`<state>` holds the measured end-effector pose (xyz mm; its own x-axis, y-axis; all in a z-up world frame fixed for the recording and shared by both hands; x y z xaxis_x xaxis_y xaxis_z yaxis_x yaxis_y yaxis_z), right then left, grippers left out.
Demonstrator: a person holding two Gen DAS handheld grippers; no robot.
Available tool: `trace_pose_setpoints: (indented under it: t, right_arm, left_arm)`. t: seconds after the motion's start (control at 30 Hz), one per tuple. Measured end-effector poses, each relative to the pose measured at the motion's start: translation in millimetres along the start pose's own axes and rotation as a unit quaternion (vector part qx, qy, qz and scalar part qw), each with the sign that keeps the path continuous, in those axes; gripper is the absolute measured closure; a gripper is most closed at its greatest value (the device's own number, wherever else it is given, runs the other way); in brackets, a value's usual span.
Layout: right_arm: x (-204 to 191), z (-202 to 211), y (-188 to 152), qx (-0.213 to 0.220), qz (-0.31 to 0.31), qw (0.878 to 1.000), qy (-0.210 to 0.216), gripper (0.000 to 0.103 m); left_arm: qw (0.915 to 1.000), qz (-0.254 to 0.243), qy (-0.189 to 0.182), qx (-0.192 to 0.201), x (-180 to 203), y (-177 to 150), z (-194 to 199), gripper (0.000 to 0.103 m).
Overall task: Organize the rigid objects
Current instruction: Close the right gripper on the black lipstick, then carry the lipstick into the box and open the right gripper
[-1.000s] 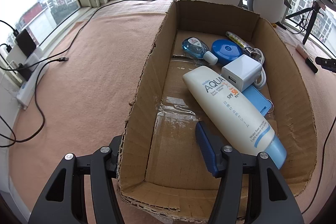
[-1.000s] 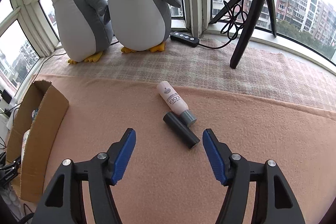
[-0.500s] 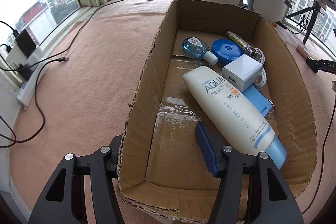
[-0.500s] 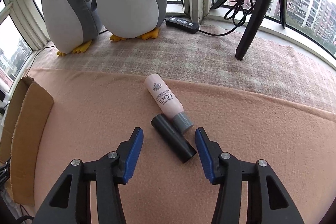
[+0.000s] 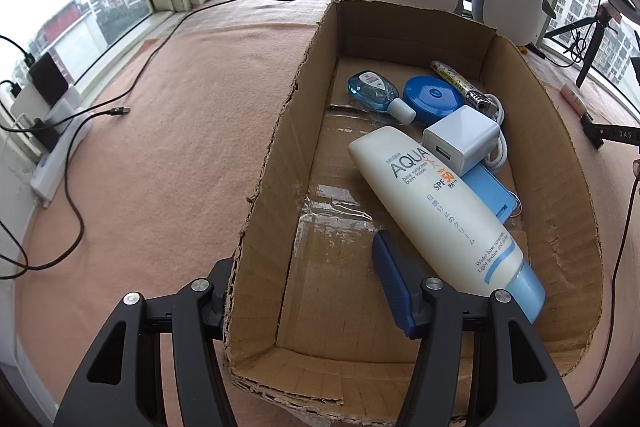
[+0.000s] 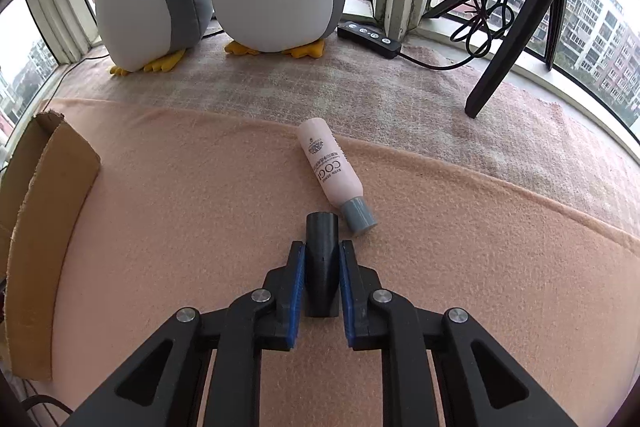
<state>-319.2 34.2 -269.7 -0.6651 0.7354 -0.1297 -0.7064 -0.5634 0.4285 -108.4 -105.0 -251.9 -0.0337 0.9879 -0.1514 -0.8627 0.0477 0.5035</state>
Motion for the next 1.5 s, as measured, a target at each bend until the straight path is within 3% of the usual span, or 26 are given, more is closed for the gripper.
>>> trace_pose_setpoints:
  t: [0.37, 0.87, 1.17, 1.5]
  right_arm:
    - [-24.7, 30.9, -18.2, 0.018, -0.031, 0.999, 0.039, 0.088]
    - [-159.4, 105.0, -24.4, 0.065, 0.036, 0.989, 0.130, 0.088]
    - [-229.4, 99.7, -41.4, 0.053, 0.078, 0.982, 0.163, 0.088]
    - [-259.9, 78.3, -55.6, 0.032, 0.102, 0.981, 0.165, 0.088]
  left_arm:
    - [1.0000, 0.002, -0.003, 0.003, 0.6, 0.9, 1.0, 0.043]
    - [0.9999, 0.004, -0.007, 0.007, 1.5, 2.3, 0.8, 0.043]
    - [0.9999, 0.006, -0.008, 0.008, 2.4, 3.2, 0.8, 0.043]
    - [0.9999, 0.007, -0.008, 0.008, 2.9, 3.3, 0.9, 0.043]
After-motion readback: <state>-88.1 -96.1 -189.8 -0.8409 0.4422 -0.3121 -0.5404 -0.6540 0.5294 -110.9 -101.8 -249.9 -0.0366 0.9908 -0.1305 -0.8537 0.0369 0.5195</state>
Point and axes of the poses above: each gripper's, at about its wrist camera, not at the fingertips, and z roughly against the way its jaws point, x to its right, y to its top, the point moved 10 cm from there along -z, roughly the way its jaws point, and after that the axes turned 14 degrees about -z, right-handed, at the moved point
